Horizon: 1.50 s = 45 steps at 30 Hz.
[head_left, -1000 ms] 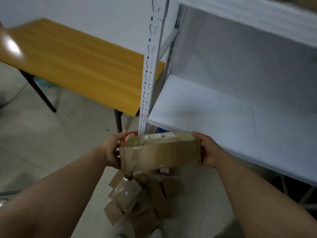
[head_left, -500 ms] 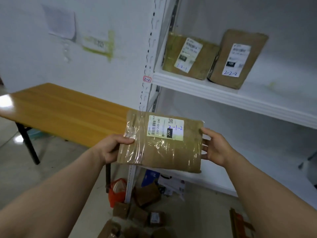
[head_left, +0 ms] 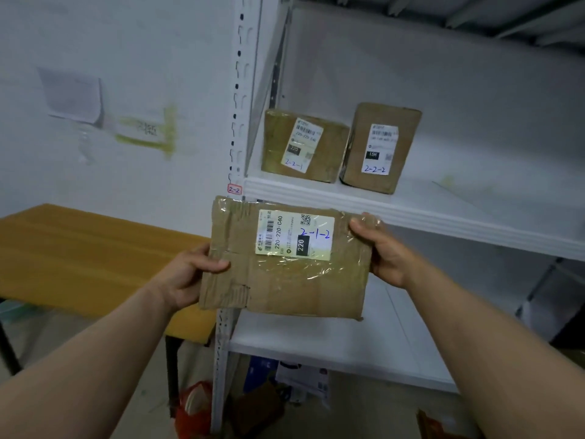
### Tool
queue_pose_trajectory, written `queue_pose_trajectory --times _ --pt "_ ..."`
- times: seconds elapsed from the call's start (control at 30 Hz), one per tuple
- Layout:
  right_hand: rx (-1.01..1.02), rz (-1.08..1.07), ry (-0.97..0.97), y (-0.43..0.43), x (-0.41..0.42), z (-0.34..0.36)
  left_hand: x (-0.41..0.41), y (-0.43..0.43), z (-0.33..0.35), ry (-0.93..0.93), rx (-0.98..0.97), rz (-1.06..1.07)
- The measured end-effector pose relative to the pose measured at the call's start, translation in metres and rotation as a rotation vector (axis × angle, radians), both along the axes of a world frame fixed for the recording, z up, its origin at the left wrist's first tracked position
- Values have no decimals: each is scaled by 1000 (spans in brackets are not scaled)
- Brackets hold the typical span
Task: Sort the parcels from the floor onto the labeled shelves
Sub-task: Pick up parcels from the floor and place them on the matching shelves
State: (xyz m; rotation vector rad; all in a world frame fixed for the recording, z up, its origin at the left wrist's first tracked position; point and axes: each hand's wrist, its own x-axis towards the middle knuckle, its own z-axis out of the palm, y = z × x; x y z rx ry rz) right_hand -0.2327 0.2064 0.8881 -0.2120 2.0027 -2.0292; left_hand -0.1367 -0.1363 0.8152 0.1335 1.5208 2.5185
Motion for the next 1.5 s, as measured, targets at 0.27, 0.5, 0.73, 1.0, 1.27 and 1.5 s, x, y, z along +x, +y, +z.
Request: queue_pose_trajectory --times 0.27,0.5,0.73,1.0,1.27,1.5 --pt "158 81 11 30 14 14 -22 25 32 33 49 -45" --pt "49 -81 130 58 17 62 -38 44 104 187 30 -82" --pt "-195 -316 495 60 29 154 -39 69 219 414 194 99" --pt "-320 -427 828 77 39 247 -22 121 337 656 103 183" --pt "-508 -626 1055 135 18 336 -44 201 418 911 -330 322" --pt "-454 -666 1184 195 -17 395 -91 272 475 987 -309 534"
